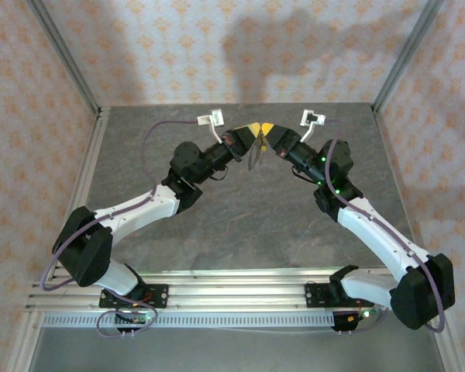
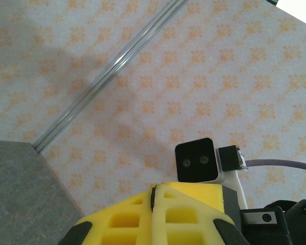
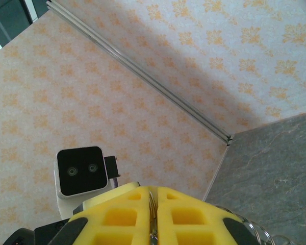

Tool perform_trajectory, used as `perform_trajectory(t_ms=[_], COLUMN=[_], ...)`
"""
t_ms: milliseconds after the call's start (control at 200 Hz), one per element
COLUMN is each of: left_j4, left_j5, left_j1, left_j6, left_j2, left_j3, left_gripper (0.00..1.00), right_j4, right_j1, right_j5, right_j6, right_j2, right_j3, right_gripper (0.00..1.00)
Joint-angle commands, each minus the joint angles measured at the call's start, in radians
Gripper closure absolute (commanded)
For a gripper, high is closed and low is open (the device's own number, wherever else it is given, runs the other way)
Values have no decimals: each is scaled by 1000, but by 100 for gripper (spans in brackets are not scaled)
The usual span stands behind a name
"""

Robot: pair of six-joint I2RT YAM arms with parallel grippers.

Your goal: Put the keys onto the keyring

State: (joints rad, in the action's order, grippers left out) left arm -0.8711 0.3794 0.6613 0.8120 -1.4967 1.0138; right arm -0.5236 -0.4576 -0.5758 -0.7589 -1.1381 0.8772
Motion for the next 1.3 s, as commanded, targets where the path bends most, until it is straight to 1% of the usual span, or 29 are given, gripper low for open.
perform_trajectory(t_ms=[0,120,180,225,300,365,440,545,666,756,871,961,1111,1296], left_j4=[-52,-51,-51,-50,-39,-8,86,178,237,313,409,460,563,655], left_j5=[-10,-9,-7,-6,4,19,7,-10,2,21,81,154,309,496], left_j1=[8,9,9,11,11,11,9,-12,-61,-98,-148,-184,-231,-272], left_j6=[1,1,1,1,0,-19,-63,-112,-121,-150,-192,-212,-239,-257], left_j2=[15,12,10,7,3,6,27,66,99,125,138,127,72,-24], left_j3=[16,19,22,23,31,43,60,66,69,81,115,153,251,376], left_gripper=[100,100,100,100,100,100,100,88,67,57,53,51,50,50], right_j4=[-53,-57,-61,-63,-59,-48,-27,-1,10,37,71,100,149,165], right_j1=[-9,-9,-9,-9,-9,-9,-5,15,47,80,121,145,168,198], right_j5=[-33,-33,-37,-43,-50,-50,-50,-66,-105,-156,-231,-293,-406,-537], right_j6=[4,0,-5,-5,-3,-1,9,12,1,0,4,13,48,63], right_j2=[2,2,-2,-7,-14,-18,-24,-32,-40,-86,-126,-166,-240,-330], right_j3=[3,-1,0,3,12,17,27,45,71,106,164,215,297,370], right_gripper=[89,88,89,92,100,100,100,100,100,100,100,100,100,100])
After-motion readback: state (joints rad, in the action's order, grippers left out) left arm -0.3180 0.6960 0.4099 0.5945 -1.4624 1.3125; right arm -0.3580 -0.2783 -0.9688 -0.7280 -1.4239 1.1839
